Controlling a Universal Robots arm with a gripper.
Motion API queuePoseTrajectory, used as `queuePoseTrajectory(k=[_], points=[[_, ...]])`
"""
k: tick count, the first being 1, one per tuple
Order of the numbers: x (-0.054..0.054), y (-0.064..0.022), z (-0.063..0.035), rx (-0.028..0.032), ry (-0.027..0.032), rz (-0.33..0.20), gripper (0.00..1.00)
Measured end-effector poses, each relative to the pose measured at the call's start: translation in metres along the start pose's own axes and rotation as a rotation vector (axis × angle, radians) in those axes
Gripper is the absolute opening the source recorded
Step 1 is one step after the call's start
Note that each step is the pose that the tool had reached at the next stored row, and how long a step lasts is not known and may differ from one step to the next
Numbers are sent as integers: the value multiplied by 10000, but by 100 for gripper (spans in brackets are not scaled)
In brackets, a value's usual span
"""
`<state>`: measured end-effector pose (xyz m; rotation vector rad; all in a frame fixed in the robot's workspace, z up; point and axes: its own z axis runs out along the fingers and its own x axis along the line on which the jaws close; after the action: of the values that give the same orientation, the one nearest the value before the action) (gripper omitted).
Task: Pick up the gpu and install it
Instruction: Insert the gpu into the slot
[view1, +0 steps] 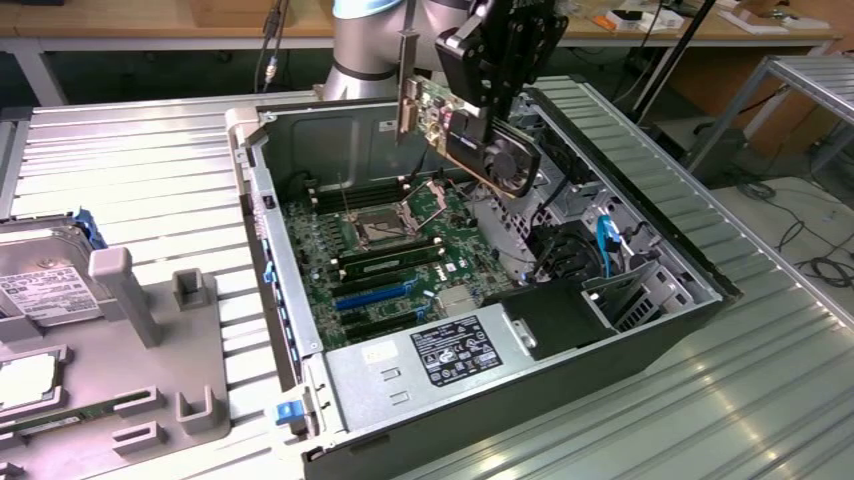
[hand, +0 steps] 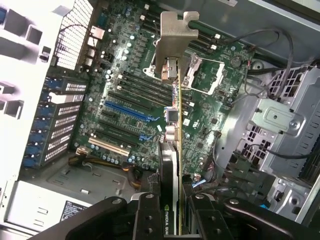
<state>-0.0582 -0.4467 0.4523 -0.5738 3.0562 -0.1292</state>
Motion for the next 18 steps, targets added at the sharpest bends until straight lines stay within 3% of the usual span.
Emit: queuePoseTrajectory(k=[18], points=[[13, 5, -1, -26, -169, -1931, 27]])
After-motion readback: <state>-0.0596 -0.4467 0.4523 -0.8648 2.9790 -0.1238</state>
